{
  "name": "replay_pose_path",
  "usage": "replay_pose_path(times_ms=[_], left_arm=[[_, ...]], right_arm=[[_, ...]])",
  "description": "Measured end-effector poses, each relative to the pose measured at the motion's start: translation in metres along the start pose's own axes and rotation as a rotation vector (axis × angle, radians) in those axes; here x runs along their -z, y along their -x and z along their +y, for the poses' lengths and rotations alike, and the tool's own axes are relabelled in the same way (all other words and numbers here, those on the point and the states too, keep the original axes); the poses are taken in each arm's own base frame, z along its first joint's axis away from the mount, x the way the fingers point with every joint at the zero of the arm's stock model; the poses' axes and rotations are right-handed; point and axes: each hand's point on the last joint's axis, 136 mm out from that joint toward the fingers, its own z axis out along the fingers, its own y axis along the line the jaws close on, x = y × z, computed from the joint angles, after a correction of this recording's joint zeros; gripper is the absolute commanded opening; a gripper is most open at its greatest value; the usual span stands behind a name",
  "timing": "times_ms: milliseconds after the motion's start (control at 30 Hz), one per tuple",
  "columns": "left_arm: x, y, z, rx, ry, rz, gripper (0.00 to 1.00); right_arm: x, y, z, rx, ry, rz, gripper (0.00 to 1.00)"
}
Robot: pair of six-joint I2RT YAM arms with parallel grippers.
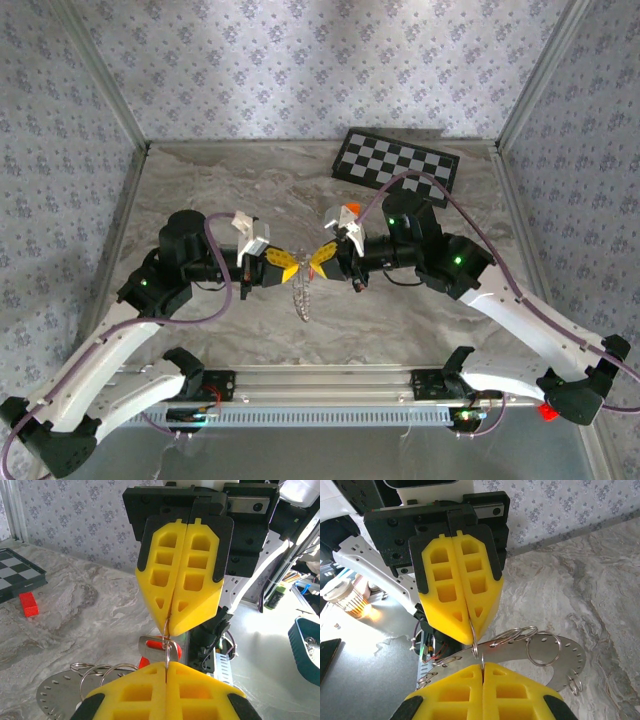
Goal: Put the keys on the keyring
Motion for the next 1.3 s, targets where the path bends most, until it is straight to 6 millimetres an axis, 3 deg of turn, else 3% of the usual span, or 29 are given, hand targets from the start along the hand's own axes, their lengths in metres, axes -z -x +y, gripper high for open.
replay_pose_path(times_ms=[1033, 1300], left_arm=[[0.0, 0.0, 0.0, 0.0, 0.0, 0.0, 0.0], [0.0, 0.0, 0.0, 0.0, 0.0, 0.0, 0.0]], right_arm=[[-0.003, -0.003, 0.004, -0.008, 0.041, 0.01, 0.0], [-0.005, -0.017, -0.001, -0.034, 0.029, 0.038, 0.0]])
